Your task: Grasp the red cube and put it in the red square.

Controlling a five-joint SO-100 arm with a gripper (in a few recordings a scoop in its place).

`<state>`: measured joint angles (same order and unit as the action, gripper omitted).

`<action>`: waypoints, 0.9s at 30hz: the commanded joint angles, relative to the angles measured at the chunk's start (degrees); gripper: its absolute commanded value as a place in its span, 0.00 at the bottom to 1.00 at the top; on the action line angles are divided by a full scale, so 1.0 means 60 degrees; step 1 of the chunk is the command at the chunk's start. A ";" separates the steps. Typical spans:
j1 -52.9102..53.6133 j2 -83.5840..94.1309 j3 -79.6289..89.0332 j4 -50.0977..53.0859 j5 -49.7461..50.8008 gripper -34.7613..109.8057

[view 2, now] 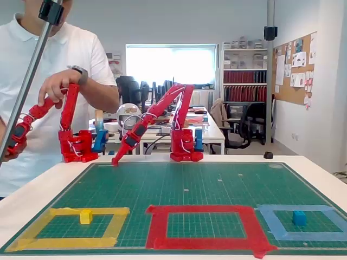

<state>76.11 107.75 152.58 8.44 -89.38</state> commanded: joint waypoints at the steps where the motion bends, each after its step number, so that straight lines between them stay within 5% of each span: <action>1: 0.0220 0.0103 -0.0103 -0.0073 -0.0088 0.38; 27: 0.0161 0.0146 -0.0029 -0.0073 -0.0117 0.24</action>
<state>76.46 107.75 152.58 8.44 -89.38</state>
